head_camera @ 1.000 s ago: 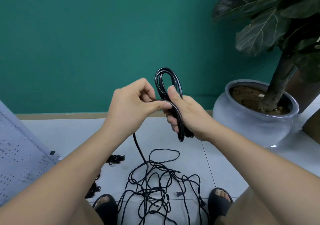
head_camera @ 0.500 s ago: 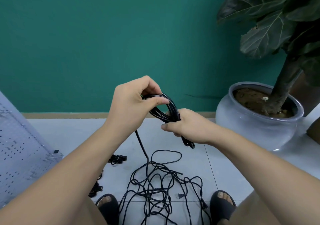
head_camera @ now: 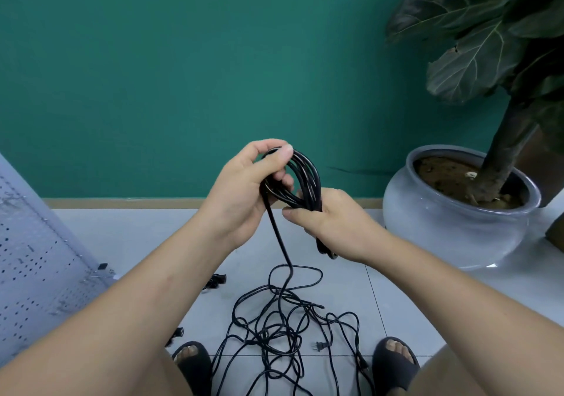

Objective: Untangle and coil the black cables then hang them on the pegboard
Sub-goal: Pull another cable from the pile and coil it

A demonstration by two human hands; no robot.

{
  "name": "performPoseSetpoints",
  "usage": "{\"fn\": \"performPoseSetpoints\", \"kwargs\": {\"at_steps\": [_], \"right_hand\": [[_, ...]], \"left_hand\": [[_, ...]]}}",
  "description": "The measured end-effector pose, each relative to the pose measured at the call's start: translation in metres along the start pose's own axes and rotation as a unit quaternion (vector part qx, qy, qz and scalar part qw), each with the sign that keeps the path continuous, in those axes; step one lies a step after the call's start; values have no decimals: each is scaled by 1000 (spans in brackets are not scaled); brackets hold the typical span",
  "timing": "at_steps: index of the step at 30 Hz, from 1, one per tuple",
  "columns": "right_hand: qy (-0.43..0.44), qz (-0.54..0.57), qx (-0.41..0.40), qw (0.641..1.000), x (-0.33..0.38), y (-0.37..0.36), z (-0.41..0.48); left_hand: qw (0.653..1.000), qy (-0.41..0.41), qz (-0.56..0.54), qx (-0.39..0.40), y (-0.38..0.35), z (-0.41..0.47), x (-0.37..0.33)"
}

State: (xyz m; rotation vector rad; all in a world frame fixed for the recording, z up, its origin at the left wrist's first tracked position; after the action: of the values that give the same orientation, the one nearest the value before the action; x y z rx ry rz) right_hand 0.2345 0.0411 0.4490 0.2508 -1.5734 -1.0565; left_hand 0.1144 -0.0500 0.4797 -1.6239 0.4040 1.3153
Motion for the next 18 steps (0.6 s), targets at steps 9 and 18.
{"fn": "performPoseSetpoints", "kwargs": {"at_steps": [9, 18], "right_hand": [[62, -20, 29, 997, 22, -18, 3], [-21, 125, 51, 991, 19, -24, 4]], "left_hand": [[999, -5, -16, -50, -7, 6, -7], [990, -33, 109, -83, -11, 10, -5]]}}
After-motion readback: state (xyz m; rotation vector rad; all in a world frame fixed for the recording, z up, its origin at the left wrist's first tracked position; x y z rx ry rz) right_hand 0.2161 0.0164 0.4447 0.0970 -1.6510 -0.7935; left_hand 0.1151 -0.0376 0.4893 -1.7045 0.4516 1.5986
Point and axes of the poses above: each hand's wrist, its own z-axis towards the middle knuckle, its own y-axis out of the back of the hand, x = y × z, the point moved 6 cm from there along z, towards the middle knuckle, and after that the axes turned 11 degrees about -z, right-handed, at the moved point
